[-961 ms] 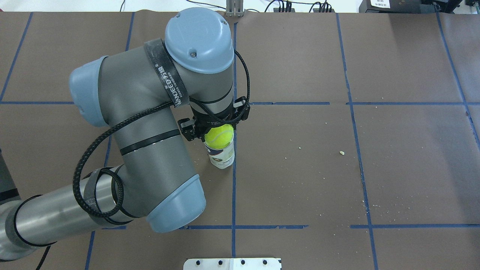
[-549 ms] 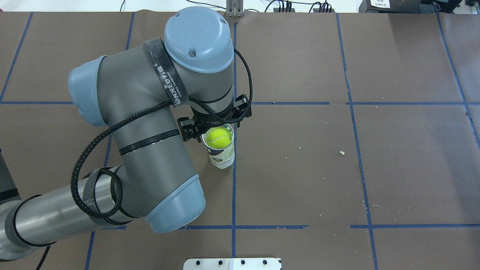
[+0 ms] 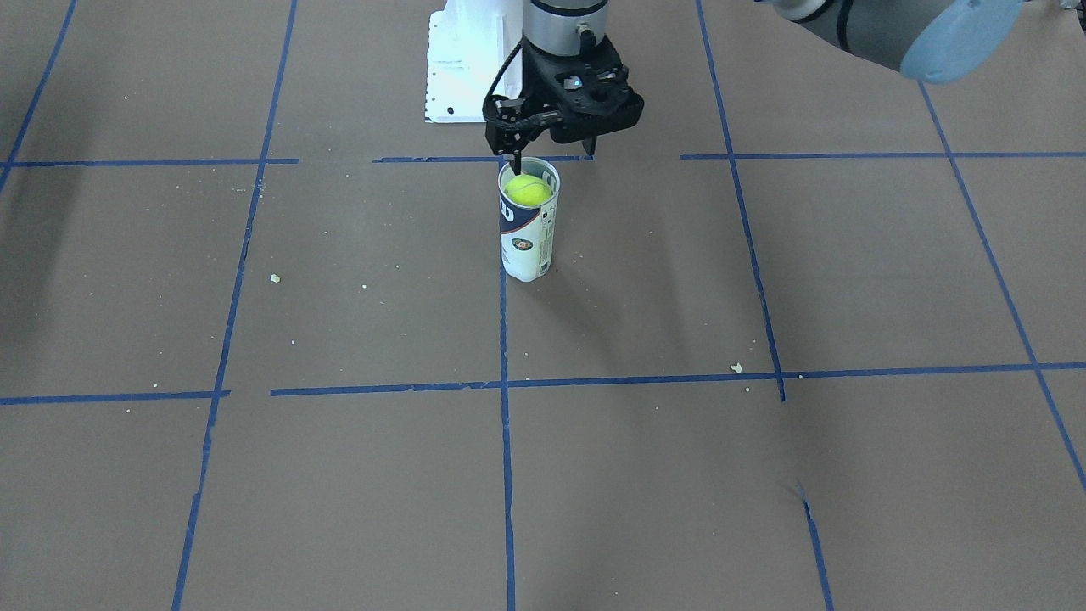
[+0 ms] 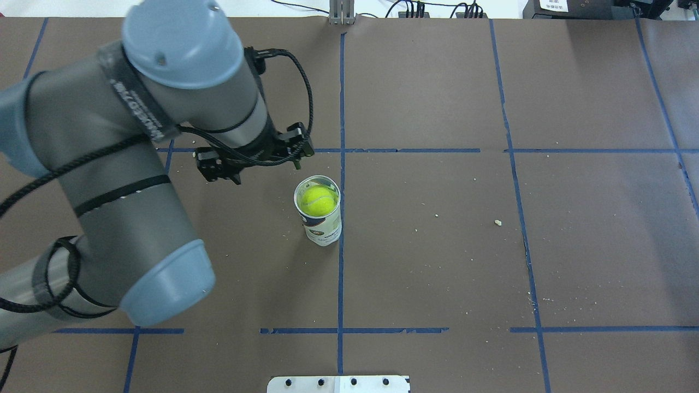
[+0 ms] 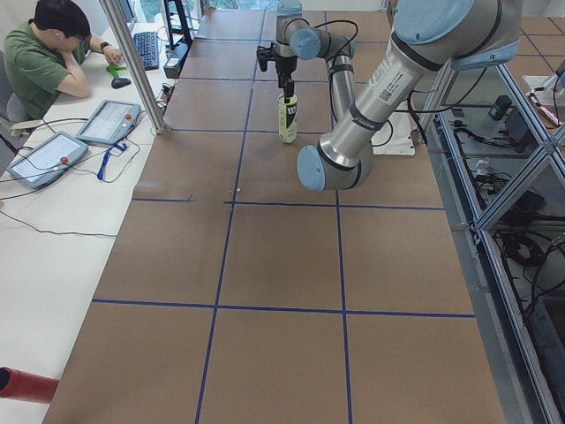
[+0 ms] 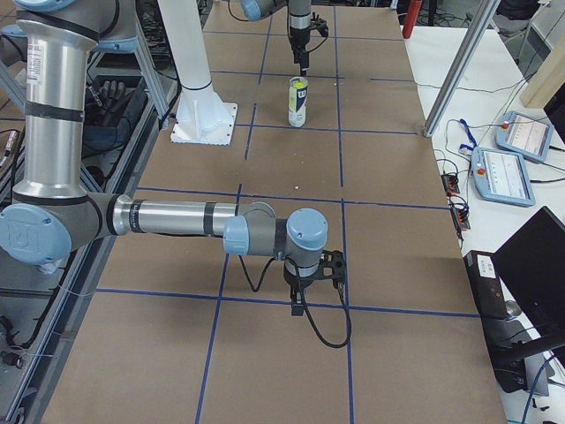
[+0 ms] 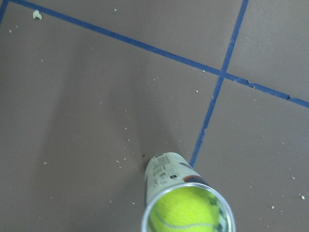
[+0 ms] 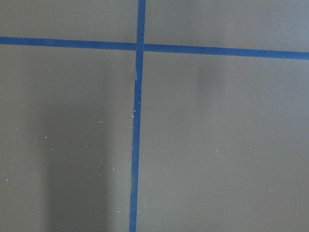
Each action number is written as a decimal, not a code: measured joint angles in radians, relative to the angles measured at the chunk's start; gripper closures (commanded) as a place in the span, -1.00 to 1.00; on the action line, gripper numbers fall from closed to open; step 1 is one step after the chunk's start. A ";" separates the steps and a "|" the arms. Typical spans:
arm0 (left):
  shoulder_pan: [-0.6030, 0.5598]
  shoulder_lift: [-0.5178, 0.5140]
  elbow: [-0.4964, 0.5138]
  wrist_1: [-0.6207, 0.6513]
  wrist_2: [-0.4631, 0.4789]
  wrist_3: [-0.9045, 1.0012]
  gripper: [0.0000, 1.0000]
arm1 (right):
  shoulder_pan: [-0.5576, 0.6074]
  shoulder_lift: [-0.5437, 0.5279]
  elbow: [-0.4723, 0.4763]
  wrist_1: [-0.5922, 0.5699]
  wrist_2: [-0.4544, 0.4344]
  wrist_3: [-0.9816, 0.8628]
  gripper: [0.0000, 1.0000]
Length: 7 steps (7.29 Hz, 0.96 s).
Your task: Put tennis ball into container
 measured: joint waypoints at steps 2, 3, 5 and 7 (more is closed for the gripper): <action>-0.146 0.151 -0.035 -0.051 -0.039 0.253 -1.00 | 0.000 0.000 0.000 0.000 0.000 0.000 -1.00; -0.241 0.258 -0.032 -0.120 -0.084 0.409 -1.00 | 0.000 -0.001 0.000 0.000 0.000 0.000 -1.00; -0.464 0.460 0.008 -0.238 -0.177 0.759 -1.00 | 0.000 -0.001 0.000 0.000 0.000 0.000 -1.00; -0.685 0.585 0.083 -0.263 -0.265 1.119 -1.00 | 0.000 -0.001 0.000 0.000 0.000 0.000 -1.00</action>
